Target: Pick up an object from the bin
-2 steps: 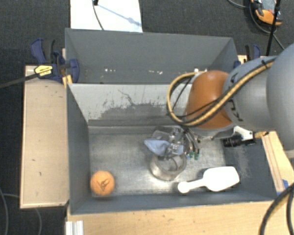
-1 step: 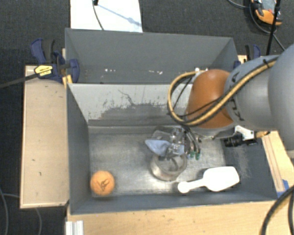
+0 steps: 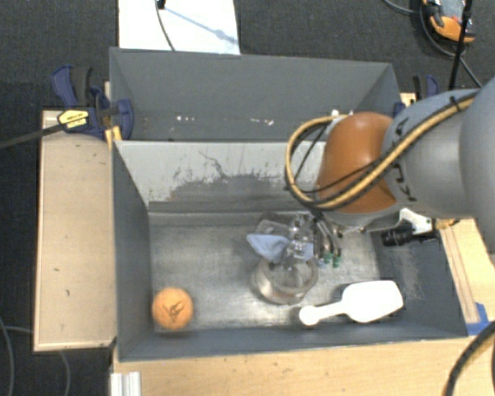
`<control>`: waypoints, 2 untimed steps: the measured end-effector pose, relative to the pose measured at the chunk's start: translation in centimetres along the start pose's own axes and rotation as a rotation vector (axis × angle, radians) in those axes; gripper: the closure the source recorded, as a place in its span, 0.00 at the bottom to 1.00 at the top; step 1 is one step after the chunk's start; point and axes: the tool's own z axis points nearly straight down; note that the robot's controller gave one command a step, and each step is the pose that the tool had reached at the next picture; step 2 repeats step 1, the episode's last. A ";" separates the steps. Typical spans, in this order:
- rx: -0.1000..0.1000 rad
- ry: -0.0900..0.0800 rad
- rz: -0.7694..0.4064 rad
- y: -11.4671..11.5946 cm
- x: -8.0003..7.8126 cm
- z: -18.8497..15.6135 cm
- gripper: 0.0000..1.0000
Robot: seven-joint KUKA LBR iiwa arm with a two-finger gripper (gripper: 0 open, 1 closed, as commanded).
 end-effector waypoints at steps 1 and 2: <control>0.000 -0.001 0.000 0.0 0.0 -2.1 1.00; 0.000 -0.001 0.000 0.0 0.0 -2.1 1.00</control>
Offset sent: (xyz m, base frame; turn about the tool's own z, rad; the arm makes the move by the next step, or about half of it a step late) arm 0.0000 0.0001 0.0239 0.0000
